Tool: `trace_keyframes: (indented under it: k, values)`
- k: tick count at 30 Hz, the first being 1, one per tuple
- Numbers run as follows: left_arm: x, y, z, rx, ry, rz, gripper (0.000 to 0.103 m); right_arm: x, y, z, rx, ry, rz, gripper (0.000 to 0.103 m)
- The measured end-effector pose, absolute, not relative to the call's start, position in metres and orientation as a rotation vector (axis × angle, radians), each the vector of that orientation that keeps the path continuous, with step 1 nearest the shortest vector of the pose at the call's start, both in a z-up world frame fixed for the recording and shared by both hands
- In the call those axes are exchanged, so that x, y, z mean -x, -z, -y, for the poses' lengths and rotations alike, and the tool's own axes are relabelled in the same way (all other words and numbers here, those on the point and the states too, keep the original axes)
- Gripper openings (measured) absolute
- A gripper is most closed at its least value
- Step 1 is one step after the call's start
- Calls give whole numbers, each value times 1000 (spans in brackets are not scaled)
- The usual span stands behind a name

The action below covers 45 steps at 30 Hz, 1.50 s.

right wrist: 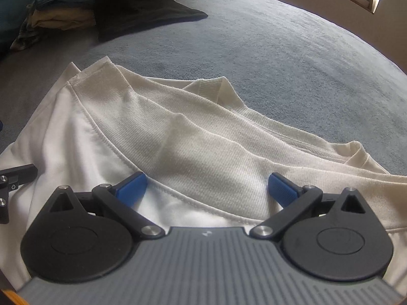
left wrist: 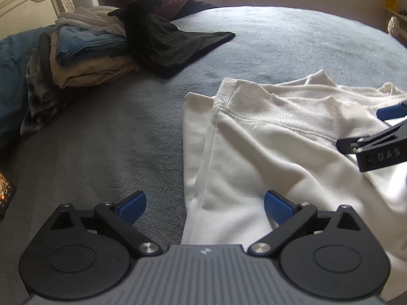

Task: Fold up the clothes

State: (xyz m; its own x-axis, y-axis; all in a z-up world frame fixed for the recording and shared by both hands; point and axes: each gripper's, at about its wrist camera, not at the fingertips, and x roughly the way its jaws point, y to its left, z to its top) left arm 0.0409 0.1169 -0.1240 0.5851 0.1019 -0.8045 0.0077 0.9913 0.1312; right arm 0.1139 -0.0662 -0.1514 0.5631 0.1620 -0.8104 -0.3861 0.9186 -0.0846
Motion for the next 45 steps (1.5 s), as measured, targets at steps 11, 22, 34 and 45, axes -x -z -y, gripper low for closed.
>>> trace_keyframes:
  k: [11, 22, 34, 45]
  values:
    - [-36, 109, -118, -127, -9, -799, 95, -103, 127, 58, 329, -387, -761, 102]
    - [-39, 121, -123, -87, 47, -793, 54, -125, 126, 17, 528, -612, -741, 53]
    - [-44, 130, -114, -126, 89, -780, 28, -146, 137, 8, 452, -675, -853, 30]
    - [-45, 140, -114, -127, 64, -801, 26, -149, 131, -3, 537, -648, -750, 0]
